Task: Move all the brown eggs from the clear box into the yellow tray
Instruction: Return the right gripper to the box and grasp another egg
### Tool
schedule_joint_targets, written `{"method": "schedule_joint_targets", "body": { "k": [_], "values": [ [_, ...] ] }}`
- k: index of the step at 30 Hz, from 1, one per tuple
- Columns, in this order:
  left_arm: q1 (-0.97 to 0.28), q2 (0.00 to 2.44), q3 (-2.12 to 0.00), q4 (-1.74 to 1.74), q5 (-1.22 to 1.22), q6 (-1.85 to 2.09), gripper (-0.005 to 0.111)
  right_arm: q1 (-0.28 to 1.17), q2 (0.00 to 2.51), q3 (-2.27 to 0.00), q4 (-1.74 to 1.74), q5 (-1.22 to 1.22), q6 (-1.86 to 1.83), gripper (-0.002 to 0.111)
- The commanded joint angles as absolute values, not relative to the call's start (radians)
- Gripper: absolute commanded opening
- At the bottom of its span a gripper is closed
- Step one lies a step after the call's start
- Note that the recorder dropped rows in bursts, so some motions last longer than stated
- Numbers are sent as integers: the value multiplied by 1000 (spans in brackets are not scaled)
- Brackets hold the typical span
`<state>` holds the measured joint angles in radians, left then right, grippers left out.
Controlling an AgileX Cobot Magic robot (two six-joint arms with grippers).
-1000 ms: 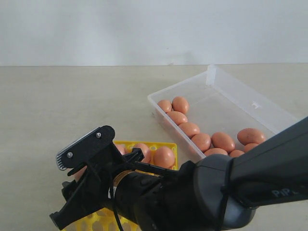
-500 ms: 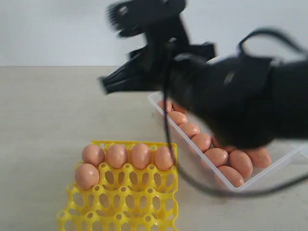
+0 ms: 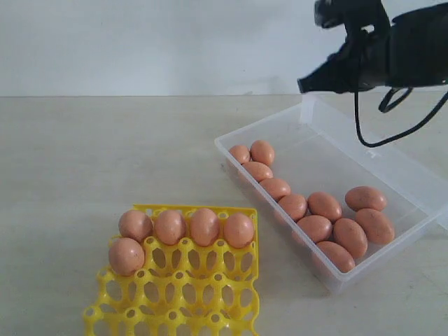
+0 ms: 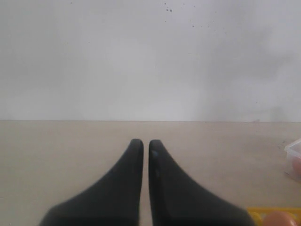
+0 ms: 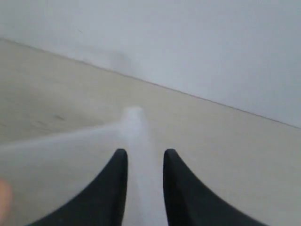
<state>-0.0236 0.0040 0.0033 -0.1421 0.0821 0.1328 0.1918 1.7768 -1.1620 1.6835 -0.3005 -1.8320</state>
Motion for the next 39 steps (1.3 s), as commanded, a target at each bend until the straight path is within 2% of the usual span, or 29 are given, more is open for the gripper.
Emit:
{"method": "schedule_joint_targets", "body": {
  "k": [1,3,4,7,9,12,15,19,21,25,30,36,37,39],
  "values": [
    [-22,0,0,-146,75,126,4,165,1829,-1163,1561,-917,-1895,6],
    [-22,0,0,-146,75,126,4,135,1841,-1163,1411,-1112,-1775,0],
    [-22,0,0,-146,75,126,4,116,1842,-1163,1320,-1175,-1670,0],
    [-22,0,0,-146,75,126,4,77,1806,-1163,1088,-1221,-1252,0],
    [-22,0,0,-146,75,126,4,59,1760,-1163,954,-1150,-993,0],
    [-22,0,0,-146,75,126,4,14,1652,-1163,704,-814,-525,0],
    [-22,0,0,-146,75,126,4,-41,1574,-1163,120,-497,56,0],
    [-22,0,0,-146,75,126,4,7,1524,-1149,-1207,-229,854,0],
    [-22,0,0,-146,75,126,4,54,1531,-1114,-1722,-233,1220,0],
    [-22,0,0,-146,75,126,4,92,1628,-1098,-1744,-317,1341,0],
    [-22,0,0,-146,75,126,4,92,1783,-1098,-1744,-302,1811,0],
    [-22,0,0,-146,75,126,4,92,1953,-1153,-1744,-307,1774,0],
    [-22,0,0,-146,75,126,4,92,1974,-1169,-1744,-305,1768,2],
    [-22,0,0,-146,75,126,4,92,2004,-1195,-1744,-314,1771,12]
  ]
}}
